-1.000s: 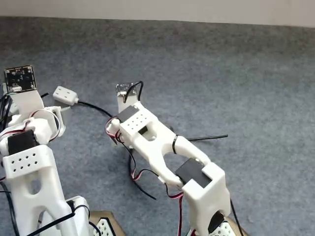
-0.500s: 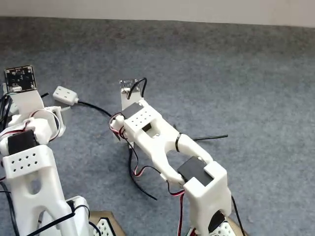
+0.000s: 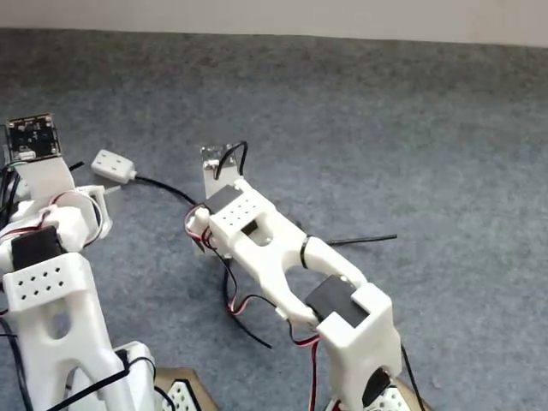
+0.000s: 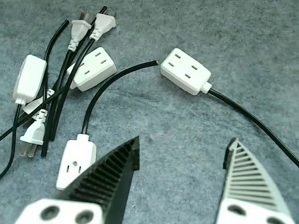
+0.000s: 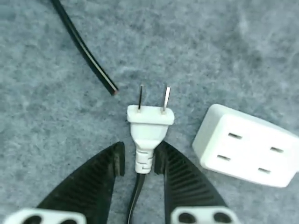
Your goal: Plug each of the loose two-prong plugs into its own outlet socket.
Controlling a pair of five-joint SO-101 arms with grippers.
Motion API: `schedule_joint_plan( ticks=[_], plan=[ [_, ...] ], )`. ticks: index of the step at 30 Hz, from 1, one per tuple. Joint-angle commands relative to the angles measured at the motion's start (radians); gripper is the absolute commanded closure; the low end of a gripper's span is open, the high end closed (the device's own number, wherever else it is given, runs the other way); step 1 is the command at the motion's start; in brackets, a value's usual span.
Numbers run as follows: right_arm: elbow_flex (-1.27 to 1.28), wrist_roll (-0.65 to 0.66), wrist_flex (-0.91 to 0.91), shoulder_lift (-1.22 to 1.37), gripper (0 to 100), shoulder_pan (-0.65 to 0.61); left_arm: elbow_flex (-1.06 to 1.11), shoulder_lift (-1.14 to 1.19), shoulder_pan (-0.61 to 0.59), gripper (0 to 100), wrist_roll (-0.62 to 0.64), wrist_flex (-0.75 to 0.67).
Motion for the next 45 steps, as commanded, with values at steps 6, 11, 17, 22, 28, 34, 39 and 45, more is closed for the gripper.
schedule_joint_plan(
  ticks=[6,11,17,22,28,34,39,45],
  plan=[
    [-0.01,0.006,-0.036,0.039,88.2,-0.001,-0.015,-0.01,-0.025,70,0.005,-0.018],
    [-0.013,0.012,-0.035,0.087,88.4,0.012,-0.016,-0.01,-0.03,70,0.005,-0.018],
    [-0.013,0.078,-0.031,0.085,98.9,0.012,-0.016,-0.01,-0.031,70,0.005,-0.018],
    [-0.01,0.264,-0.004,0.085,99.1,0.01,-0.016,-0.01,-0.039,70,0.005,-0.018],
    [-0.015,0.499,0.11,0.012,99.1,-0.077,-0.016,-0.01,-0.038,70,0.003,-0.018],
    [0.01,0.674,0.208,-0.271,99.1,-0.045,-0.016,-0.001,-0.039,70,-0.038,0.003],
    [-0.033,0.937,0.412,-0.424,99.1,0.067,-0.047,-0.001,-0.036,70,-0.081,0.08],
    [-0.11,1.3,0.611,-0.432,99.0,0.173,-0.059,-0.001,0.004,70,-0.175,0.164]
  ],
)
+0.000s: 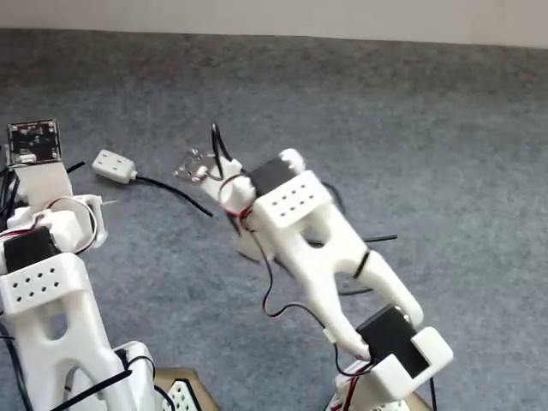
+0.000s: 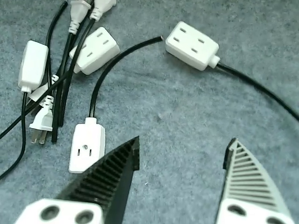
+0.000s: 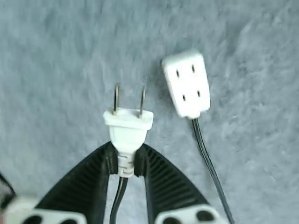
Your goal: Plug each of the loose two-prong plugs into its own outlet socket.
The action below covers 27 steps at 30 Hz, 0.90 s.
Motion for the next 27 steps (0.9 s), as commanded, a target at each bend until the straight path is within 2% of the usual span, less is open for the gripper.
schedule_joint_plan(
  ticks=[1,4,7,9,11,14,17,19,21,24,27],
  plan=[
    [-0.05,0.219,0.039,-0.079,98.9,0.058,-0.027,-0.001,0.048,70,-0.086,0.061],
    [-0.028,0.302,-0.002,-0.124,98.9,0.065,-0.004,-0.001,0.108,70,-0.199,0.13],
    [0.018,0.25,-0.15,-0.168,98.9,0.114,0.015,-0.001,0.185,70,-0.35,0.232],
    [0.094,0.124,-0.343,-0.209,98.9,0.151,0.016,-0.007,0.209,70,-0.358,0.261],
    [0.245,0.057,-0.564,-0.272,98.9,0.173,0.016,-0.007,0.22,70,-0.358,0.259],
    [0.53,-0.023,-0.869,-0.395,98.9,0.133,0.042,-0.008,0.228,70,-0.359,0.249],
    [0.736,-0.112,-1.072,-0.487,99.0,0.104,0.139,-0.045,0.231,72,-0.325,0.055],
    [0.759,-0.118,-1.078,-0.504,99.0,0.076,0.271,-0.154,0.229,79,-0.264,-0.167],
    [0.76,-0.118,-1.075,-0.506,99.0,0.062,0.407,-0.306,0.257,84,-0.253,-0.321],
    [0.759,-0.115,-1.029,-0.506,99.0,0.019,0.564,-0.53,0.338,83,-0.227,-0.388],
    [0.762,-0.114,-0.981,-0.506,99.0,-0.056,0.654,-0.714,0.412,77,-0.173,-0.414]
  ],
)
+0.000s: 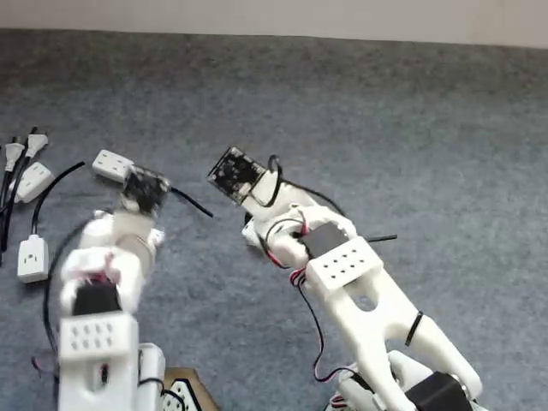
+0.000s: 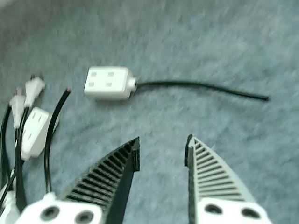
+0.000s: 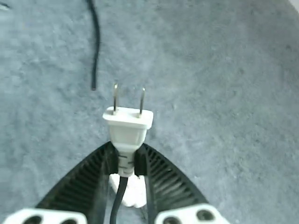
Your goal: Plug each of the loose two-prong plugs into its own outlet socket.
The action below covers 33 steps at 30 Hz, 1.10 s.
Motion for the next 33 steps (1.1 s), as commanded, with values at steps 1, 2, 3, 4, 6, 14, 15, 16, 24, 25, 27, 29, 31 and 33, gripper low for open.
schedule_joint_plan(
  ticks=[1,2,3,4,6,14,15,16,24,25,27,29,31,33],
  plan=[
    [-0.005,-0.006,0.058,-0.042,99.0,-0.093,0.088,-0.237,0.104,74,0.044,-0.052],
    [-0.008,-0.009,0.087,-0.044,99.0,-0.111,0.108,-0.28,0.134,71,0.046,-0.049],
    [-0.008,-0.014,0.104,-0.045,99.0,-0.12,0.124,-0.312,0.156,69,0.048,-0.034],
    [-0.008,-0.014,0.117,-0.051,99.0,-0.122,0.133,-0.335,0.159,66,0.055,-0.008],
    [-0.008,-0.015,0.137,-0.053,99.0,-0.117,0.134,-0.375,0.159,64,0.098,0.044],
    [-0.008,-0.063,0.143,-0.042,99.0,-0.096,0.165,-0.466,0.214,65,0.103,0.126],
    [-0.007,-0.064,0.148,-0.042,99.0,-0.093,0.157,-0.467,0.214,65,0.103,0.126],
    [-0.008,-0.071,0.162,-0.044,99.0,-0.084,0.154,-0.467,0.213,65,0.103,0.126],
    [0.159,-0.339,-0.031,-0.173,99.0,-0.064,0.111,-0.469,0.168,65,0.107,0.121],
    [0.193,-0.338,-0.061,-0.194,99.0,-0.064,0.101,-0.472,0.16,65,0.107,0.121],
    [0.236,-0.348,-0.067,-0.226,99.0,-0.062,0.09,-0.472,0.159,65,0.109,0.121],
    [0.24,-0.353,-0.067,-0.236,99.0,-0.059,0.088,-0.475,0.159,65,0.11,0.109],
    [0.243,-0.353,-0.067,-0.229,99.0,-0.058,0.077,-0.467,0.159,65,0.11,0.081],
    [0.24,-0.35,-0.067,-0.213,99.0,-0.058,0.054,-0.466,0.159,65,0.112,0.083]
  ],
)
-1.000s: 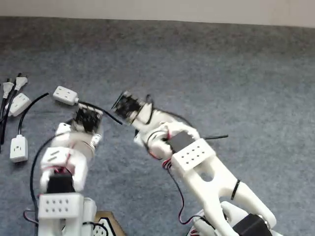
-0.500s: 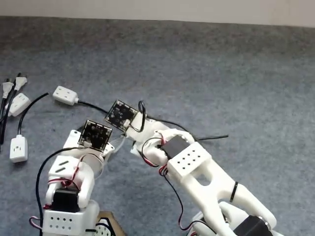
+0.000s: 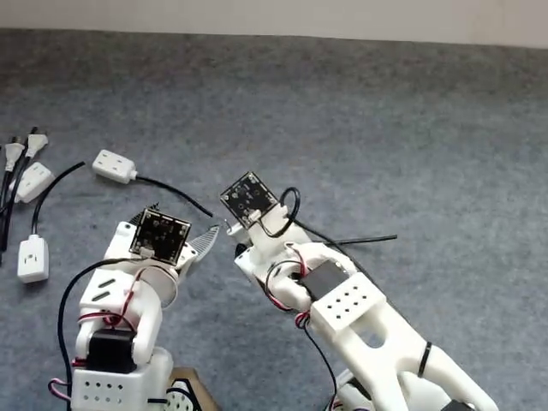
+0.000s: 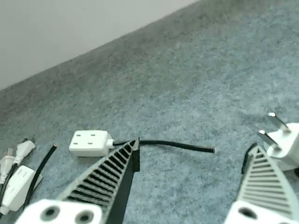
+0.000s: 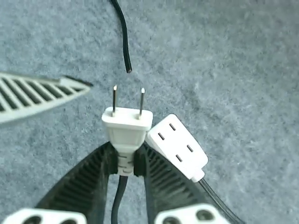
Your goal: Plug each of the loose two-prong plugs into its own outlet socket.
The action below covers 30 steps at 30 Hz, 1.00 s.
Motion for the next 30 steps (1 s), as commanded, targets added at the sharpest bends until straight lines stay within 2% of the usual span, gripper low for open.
schedule_joint_plan(
  ticks=[1,7,15,20,30],
  plan=[
    [-0.012,-0.009,-0.021,-0.004,99.0,0.012,-0.073,-0.002,-0.013,65,0.015,-0.026],
    [-0.053,-0.011,-0.021,0.082,99.0,0.007,-0.081,-0.002,0.004,65,0.038,-0.026],
    [-0.097,-0.058,-0.001,0.12,99.0,-0.104,-0.042,-0.002,0.03,65,0.04,-0.029],
    [-0.154,-0.091,0.048,0.12,99.0,-0.116,-0.022,-0.002,0.025,65,0.037,-0.029],
    [-0.176,-0.089,0.189,-0.094,99.0,-0.147,0.028,-0.012,-0.016,65,0.031,-0.032]
  ],
)
